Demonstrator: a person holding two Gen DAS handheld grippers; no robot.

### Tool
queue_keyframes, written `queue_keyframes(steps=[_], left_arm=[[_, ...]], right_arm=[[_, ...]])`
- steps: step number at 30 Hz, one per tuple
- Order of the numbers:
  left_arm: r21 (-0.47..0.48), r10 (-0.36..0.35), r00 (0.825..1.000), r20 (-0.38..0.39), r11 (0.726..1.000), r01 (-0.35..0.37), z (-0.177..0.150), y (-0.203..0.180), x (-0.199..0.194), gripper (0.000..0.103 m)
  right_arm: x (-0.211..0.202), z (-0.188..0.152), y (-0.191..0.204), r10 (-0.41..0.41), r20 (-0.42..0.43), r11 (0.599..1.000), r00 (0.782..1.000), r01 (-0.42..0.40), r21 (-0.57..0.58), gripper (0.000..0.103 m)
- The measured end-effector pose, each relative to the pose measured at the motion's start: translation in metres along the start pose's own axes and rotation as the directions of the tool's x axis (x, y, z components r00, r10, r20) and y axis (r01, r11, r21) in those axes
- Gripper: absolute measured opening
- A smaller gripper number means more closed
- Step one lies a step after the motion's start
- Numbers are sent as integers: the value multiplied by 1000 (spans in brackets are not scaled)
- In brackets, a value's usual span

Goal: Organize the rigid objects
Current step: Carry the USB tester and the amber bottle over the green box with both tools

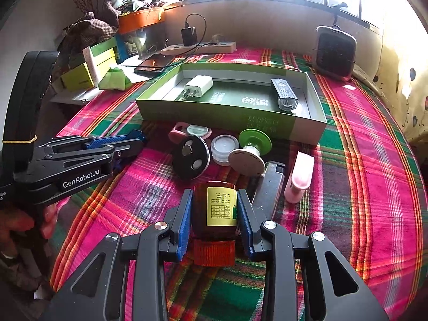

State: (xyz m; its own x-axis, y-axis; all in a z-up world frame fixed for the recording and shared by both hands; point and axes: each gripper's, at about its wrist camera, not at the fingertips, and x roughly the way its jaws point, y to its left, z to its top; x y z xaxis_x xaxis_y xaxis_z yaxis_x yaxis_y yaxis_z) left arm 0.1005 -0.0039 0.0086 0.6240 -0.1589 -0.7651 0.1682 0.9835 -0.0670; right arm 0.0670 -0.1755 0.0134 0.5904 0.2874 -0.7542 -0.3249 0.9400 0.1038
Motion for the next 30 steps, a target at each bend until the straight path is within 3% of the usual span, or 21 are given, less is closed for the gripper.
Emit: queue_keyframes(steps=[30], left_arm=[[-21, -30, 997, 65, 999, 32, 52, 7, -15, 21]], right_arm=[[-11, 51, -19, -11, 72, 1000, 997, 11, 3, 33]])
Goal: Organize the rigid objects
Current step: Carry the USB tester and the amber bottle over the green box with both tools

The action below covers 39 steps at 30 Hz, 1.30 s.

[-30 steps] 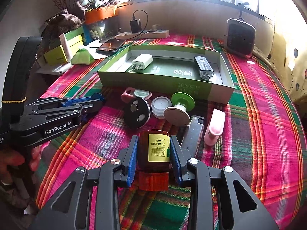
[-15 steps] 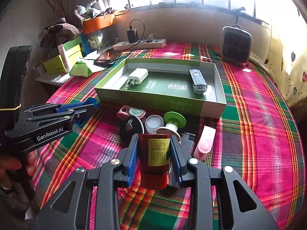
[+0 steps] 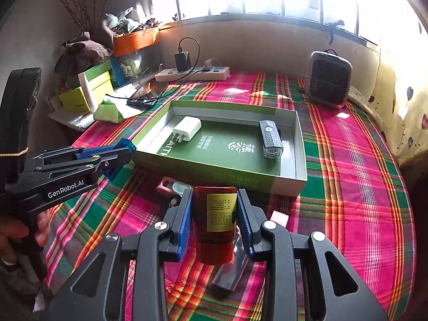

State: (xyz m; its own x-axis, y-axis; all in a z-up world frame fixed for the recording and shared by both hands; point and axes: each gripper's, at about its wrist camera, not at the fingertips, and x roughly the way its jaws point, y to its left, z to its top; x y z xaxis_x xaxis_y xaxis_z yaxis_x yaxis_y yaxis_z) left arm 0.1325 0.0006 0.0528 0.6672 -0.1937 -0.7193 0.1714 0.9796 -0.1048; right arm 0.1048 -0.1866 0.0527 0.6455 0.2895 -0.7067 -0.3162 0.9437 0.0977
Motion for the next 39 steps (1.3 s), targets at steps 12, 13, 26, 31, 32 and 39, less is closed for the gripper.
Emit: queue_keyframes(steps=[12, 13, 26, 31, 32, 39], left_arm=[[-15, 8, 1000, -8, 1000, -8, 30, 9, 26, 21], [-14, 9, 1000, -7, 1000, -9, 32, 9, 28, 21], [-7, 7, 999, -32, 1000, -7, 59, 10, 63, 21], [-6, 20, 999, -46, 1000, -20, 65, 13, 77, 21], [-7, 24, 998, -50, 1000, -24, 66, 14, 80, 21], [-14, 26, 997, -68, 1000, -27, 70, 18, 93, 21]], right_arm=[[23, 36, -12, -13, -2, 1000, 1000, 13, 5, 33], [26, 39, -13, -13, -5, 1000, 1000, 13, 3, 33], [69, 71, -25, -12, -38, 1000, 999, 12, 2, 33], [85, 79, -28, -14, -56, 1000, 998, 14, 2, 33], [88, 80, -29, -14, -58, 1000, 998, 14, 0, 33], [110, 88, -32, -16, -88, 1000, 996, 16, -8, 33]])
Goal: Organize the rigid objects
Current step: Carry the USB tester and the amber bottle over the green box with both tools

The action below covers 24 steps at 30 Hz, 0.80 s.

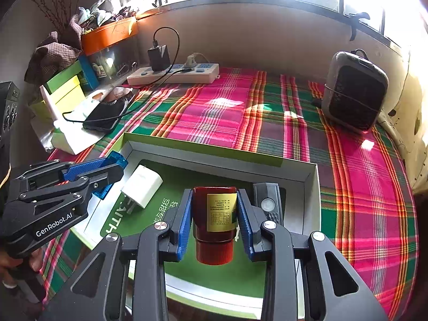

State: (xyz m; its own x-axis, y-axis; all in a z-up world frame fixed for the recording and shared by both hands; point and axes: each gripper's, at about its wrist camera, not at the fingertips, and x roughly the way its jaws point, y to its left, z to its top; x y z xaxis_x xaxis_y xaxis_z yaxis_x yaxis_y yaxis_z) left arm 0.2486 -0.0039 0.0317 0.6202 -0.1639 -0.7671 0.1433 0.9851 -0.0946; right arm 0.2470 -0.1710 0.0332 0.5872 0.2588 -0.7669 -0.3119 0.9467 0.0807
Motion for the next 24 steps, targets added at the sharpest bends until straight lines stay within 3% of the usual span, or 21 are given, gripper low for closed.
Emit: queue_keyframes(steps=[24], left_arm=[[-9, -3, 1000, -12, 1000, 3, 4, 3, 14, 21]], right_arm=[[33, 9, 1, -13, -35, 1000, 999, 12, -10, 33]])
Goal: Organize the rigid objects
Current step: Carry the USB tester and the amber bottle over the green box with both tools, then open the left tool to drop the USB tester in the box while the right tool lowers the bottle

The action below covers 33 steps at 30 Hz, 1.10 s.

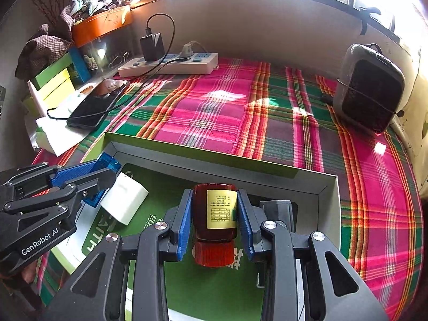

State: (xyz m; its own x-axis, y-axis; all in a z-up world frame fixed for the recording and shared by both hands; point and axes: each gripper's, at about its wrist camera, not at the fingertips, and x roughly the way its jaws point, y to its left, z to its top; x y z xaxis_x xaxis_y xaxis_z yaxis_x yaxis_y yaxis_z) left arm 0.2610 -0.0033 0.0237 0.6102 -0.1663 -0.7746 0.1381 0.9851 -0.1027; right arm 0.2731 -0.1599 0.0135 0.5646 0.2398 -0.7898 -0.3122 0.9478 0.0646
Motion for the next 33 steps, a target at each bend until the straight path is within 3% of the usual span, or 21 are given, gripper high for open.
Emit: queue_keyframes(steps=[33], left_arm=[[1, -3, 1000, -6, 1000, 3, -1, -2, -1, 24]], right_arm=[[13, 0, -2, -2, -31, 1000, 1000, 2, 5, 34]])
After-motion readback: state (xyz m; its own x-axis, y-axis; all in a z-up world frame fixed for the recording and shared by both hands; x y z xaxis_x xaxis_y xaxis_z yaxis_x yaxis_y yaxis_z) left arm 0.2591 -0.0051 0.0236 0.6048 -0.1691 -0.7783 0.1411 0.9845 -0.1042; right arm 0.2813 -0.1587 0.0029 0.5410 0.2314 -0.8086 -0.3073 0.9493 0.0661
